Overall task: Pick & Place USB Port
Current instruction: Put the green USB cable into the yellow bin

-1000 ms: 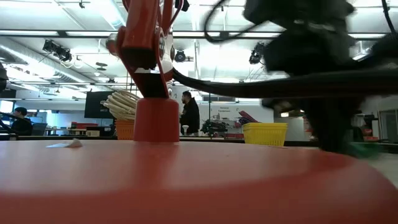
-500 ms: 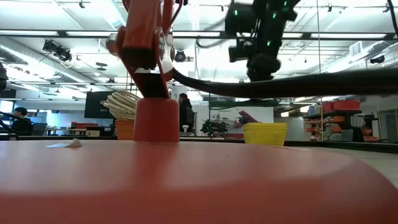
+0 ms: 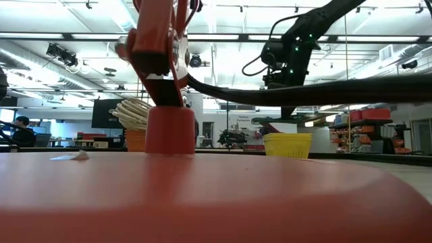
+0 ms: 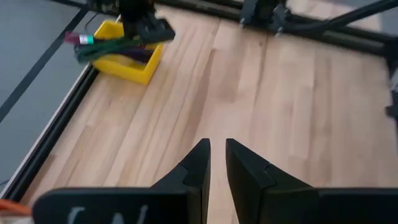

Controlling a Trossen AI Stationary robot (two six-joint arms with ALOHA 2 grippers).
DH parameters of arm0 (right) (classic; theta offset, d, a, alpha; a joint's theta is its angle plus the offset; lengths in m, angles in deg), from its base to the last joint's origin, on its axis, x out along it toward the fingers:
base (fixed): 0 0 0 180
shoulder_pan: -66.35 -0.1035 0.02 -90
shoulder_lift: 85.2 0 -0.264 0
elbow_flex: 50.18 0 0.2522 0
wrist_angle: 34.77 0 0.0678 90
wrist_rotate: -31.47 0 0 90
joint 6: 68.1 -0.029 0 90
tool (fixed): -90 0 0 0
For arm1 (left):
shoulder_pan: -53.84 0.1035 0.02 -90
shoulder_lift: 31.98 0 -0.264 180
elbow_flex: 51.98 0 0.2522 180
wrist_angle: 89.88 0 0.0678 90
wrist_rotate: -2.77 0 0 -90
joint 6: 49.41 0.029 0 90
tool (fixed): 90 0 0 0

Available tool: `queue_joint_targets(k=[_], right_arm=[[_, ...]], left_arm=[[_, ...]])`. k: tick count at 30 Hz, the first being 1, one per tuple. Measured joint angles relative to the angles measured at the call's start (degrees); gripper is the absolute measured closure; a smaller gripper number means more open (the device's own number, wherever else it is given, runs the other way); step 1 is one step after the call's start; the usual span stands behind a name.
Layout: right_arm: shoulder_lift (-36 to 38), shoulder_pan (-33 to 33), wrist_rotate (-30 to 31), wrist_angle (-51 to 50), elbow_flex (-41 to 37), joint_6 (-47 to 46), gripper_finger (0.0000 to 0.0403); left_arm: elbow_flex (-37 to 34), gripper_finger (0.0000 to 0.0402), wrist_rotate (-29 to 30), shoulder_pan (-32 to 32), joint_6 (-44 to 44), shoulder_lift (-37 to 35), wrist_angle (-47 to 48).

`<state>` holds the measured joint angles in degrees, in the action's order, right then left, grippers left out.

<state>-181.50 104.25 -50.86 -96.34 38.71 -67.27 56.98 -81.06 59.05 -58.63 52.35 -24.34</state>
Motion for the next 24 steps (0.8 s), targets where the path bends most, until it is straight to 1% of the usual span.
queue_joint_targets(k=[7,11,13,15,19,24], right_arm=[[0.00,5.05,-0.36,1.01,-0.13,0.49,0.0403],[0.04,7.10,-2.80,1.96,-1.91,0.43,0.0403],[0.04,7.46,-4.01,3.69,-3.24,0.13,0.0403],[0.04,7.51,-3.93,4.94,-4.85,-0.20,0.0403],[0.04,7.36,-5.91,8.89,-8.05,-0.88,0.0403],[0.07,7.51,-5.56,11.33,-10.01,-1.88,0.0403]], left_arm=[[-0.04,0.0349,1.44,0.11,0.88,0.12,0.67],[-0.04,0.0349,2.66,0.17,0.92,0.12,0.67],[-0.04,0.0349,3.46,0.17,0.97,0.12,0.63],[-0.04,0.0349,4.23,0.27,1.01,0.12,0.63],[-0.04,0.0349,4.53,0.99,1.06,0.12,0.60],[-0.04,0.0349,4.54,2.19,1.05,0.12,0.31]])
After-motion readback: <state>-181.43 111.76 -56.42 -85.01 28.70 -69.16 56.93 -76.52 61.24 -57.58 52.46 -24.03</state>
